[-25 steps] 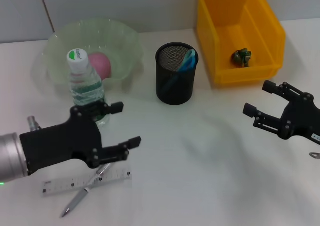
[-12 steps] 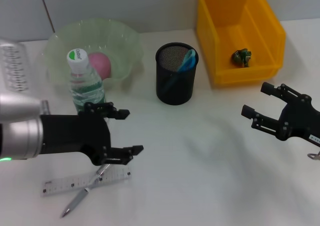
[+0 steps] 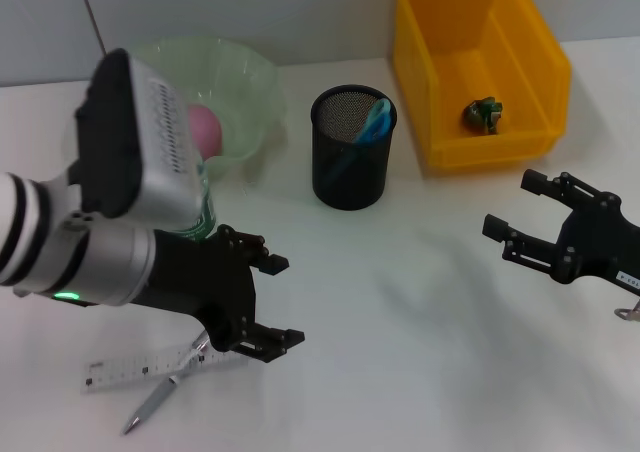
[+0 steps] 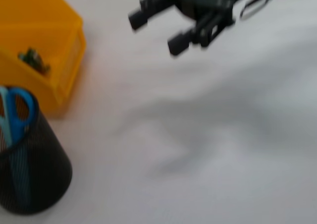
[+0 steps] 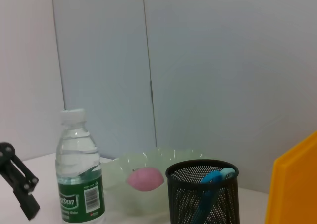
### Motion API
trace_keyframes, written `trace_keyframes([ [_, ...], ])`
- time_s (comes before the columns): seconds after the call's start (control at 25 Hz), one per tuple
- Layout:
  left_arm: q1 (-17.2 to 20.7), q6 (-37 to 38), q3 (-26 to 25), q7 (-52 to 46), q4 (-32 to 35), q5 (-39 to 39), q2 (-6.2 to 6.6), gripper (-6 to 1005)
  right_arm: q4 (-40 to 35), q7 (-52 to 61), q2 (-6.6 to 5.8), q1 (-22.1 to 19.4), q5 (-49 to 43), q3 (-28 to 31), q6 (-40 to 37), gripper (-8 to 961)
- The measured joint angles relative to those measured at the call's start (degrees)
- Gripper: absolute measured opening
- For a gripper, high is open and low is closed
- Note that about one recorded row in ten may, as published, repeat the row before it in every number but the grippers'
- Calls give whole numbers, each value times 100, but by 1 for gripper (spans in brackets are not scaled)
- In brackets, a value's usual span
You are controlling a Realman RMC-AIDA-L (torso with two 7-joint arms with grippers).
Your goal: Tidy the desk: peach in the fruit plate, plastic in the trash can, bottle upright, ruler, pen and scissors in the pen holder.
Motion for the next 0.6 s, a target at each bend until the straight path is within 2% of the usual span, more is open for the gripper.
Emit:
trace_keyframes([
  [0.32, -503, 44, 309, -392, -404, 601, -15, 796, 1, -1, 16, -10, -1, 0, 15, 821],
  [0.6, -686, 49, 507, -652, -604, 980, -22, 796, 8, -6, 28, -31, -1, -11, 26, 820],
])
